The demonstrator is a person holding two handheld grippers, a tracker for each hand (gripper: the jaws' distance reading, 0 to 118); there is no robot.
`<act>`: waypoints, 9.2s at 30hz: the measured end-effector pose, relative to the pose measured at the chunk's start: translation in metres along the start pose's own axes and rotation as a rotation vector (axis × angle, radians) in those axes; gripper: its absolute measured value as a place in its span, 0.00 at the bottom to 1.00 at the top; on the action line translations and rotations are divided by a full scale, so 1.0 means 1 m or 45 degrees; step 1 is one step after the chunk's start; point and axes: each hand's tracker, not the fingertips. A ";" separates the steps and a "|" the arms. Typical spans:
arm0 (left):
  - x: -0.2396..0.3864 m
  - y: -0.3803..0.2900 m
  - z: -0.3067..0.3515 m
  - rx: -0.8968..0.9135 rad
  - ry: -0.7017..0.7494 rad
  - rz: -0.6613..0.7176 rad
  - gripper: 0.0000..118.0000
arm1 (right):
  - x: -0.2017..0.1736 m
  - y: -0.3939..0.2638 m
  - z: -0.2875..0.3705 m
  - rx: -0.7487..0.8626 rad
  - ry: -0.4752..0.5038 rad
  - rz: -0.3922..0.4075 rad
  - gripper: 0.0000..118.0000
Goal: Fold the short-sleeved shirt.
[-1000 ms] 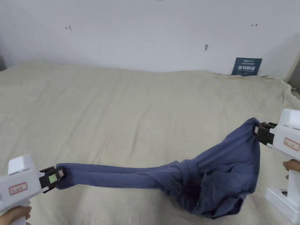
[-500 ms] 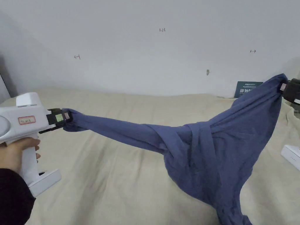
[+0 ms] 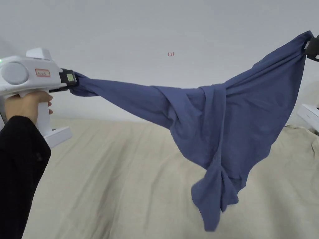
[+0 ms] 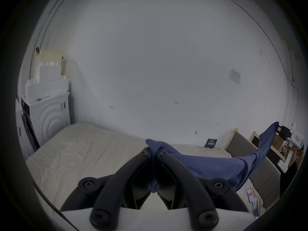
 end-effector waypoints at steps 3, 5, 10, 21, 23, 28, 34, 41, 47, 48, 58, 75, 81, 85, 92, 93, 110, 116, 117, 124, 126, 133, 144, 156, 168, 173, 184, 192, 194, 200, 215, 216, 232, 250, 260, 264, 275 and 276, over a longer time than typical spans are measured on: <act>0.008 0.019 -0.012 0.064 0.019 -0.041 0.02 | -0.004 0.008 -0.019 0.027 -0.004 0.016 0.02; 0.012 0.023 -0.022 0.097 0.034 -0.074 0.02 | -0.007 0.005 -0.027 0.048 -0.014 0.047 0.02; 0.021 -0.008 -0.048 0.129 0.096 -0.178 0.02 | -0.010 -0.038 -0.038 0.033 -0.033 0.110 0.02; 0.011 -0.179 -0.078 -0.145 0.151 -0.300 0.02 | 0.019 -0.203 -0.020 -0.299 -0.086 0.231 0.02; 0.001 -0.211 -0.073 -0.214 0.146 -0.264 0.02 | 0.026 -0.231 -0.004 -0.367 -0.079 0.215 0.02; -0.022 -0.295 -0.037 -0.383 0.181 -0.197 0.02 | 0.040 -0.299 0.058 -0.510 -0.080 0.105 0.02; -0.045 -0.385 0.022 -0.600 0.222 -0.178 0.02 | 0.049 -0.367 0.148 -0.708 -0.102 0.070 0.02; -0.059 -0.452 0.078 -0.732 0.219 -0.159 0.02 | 0.058 -0.422 0.228 -0.863 -0.155 0.005 0.02; -0.060 -0.473 0.120 -0.782 0.211 -0.179 0.02 | 0.058 -0.428 0.277 -0.901 -0.147 -0.028 0.02; -0.061 -0.476 0.126 -0.785 0.209 -0.179 0.02 | 0.057 -0.427 0.284 -0.901 -0.148 -0.027 0.02; -0.076 -0.485 0.190 -0.786 0.212 -0.177 0.02 | 0.056 -0.417 0.350 -0.907 -0.145 -0.077 0.02; -0.081 -0.506 0.203 -0.835 0.269 -0.076 0.02 | 0.038 -0.465 0.349 -1.248 -0.272 -0.109 0.02; -0.075 -0.501 0.208 -0.832 0.288 -0.034 0.21 | 0.028 -0.458 0.352 -1.245 -0.277 -0.113 0.04; -0.070 -0.492 0.209 -0.849 0.377 -0.061 0.80 | 0.033 -0.452 0.352 -1.244 -0.270 -0.076 0.66; -0.050 -0.419 0.235 -0.565 0.270 0.052 0.98 | 0.011 -0.357 0.347 -0.914 -0.188 -0.005 0.81; -0.044 -0.406 0.240 -0.510 0.257 0.050 0.98 | 0.007 -0.341 0.346 -0.857 -0.167 0.007 0.81; 0.025 -0.347 0.294 -0.092 0.200 -0.071 0.47 | -0.025 -0.238 0.382 -0.357 -0.068 0.176 0.43; 0.020 -0.360 0.299 -0.152 0.166 0.025 0.00 | -0.021 -0.243 0.388 -0.351 -0.036 0.232 0.00; 0.019 -0.363 0.299 -0.167 0.142 0.027 0.00 | -0.021 -0.244 0.389 -0.365 -0.019 0.217 0.00; 0.016 -0.368 0.298 -0.207 0.154 0.012 0.00 | -0.018 -0.245 0.386 -0.360 -0.030 0.210 0.00; 0.015 -0.368 0.297 -0.213 0.160 0.003 0.00 | -0.020 -0.246 0.386 -0.357 -0.034 0.214 0.00; 0.014 -0.370 0.293 -0.243 0.157 -0.009 0.00 | -0.021 -0.247 0.384 -0.368 -0.028 0.200 0.00; 0.002 -0.378 0.270 -0.410 0.199 0.007 0.15 | -0.024 -0.250 0.380 -0.383 -0.030 0.197 0.00; -0.041 -0.441 0.200 -0.848 0.412 0.130 0.87 | -0.030 -0.265 0.364 -0.451 -0.023 0.191 0.00; -0.062 -0.484 0.175 -0.941 0.361 0.248 0.12 | -0.026 -0.286 0.344 -0.551 -0.015 0.192 0.00; -0.050 -0.483 0.173 -0.951 0.339 0.138 0.03 | -0.018 -0.297 0.327 -0.600 -0.005 0.188 0.00; -0.044 -0.434 0.200 -0.752 0.221 0.183 0.03 | -0.006 -0.329 0.168 -0.803 0.049 0.118 0.90; -0.048 -0.432 0.190 -0.735 0.215 0.181 0.03 | 0.002 -0.371 0.011 -1.014 -0.043 0.033 0.89; -0.050 -0.435 0.186 -0.746 0.216 0.188 0.03 | -0.002 -0.385 -0.018 -1.065 -0.064 0.050 0.89; -0.046 -0.440 0.176 -0.787 0.244 0.175 0.03 | -0.007 -0.423 -0.070 -1.180 -0.106 0.025 0.79; -0.049 -0.443 0.176 -0.761 0.247 0.195 0.03 | -0.034 -0.403 -0.037 -1.027 0.075 0.143 0.03; -0.050 -0.443 0.177 -0.751 0.245 0.189 0.03 | -0.034 -0.394 -0.032 -0.997 0.093 0.124 0.03; -0.057 -0.354 0.185 -0.430 0.208 0.182 0.03 | 0.010 -0.201 0.055 -0.489 0.149 -0.081 0.03; -0.031 -0.151 0.101 0.065 0.070 0.112 0.03 | 0.061 -0.066 0.086 -0.083 0.069 -0.188 0.03; -0.017 -0.088 0.032 0.132 0.039 0.128 0.03 | 0.069 -0.053 0.060 -0.026 0.002 -0.158 0.03; -0.012 -0.064 0.006 0.150 0.036 0.115 0.03 | 0.061 -0.052 0.045 -0.011 -0.019 -0.128 0.03; 0.016 -0.023 -0.058 0.185 0.031 -0.119 0.03 | 0.049 -0.069 -0.020 0.035 -0.059 -0.092 0.03; 0.021 -0.023 -0.062 0.189 0.025 -0.130 0.03 | 0.048 -0.073 -0.026 0.033 -0.059 -0.091 0.03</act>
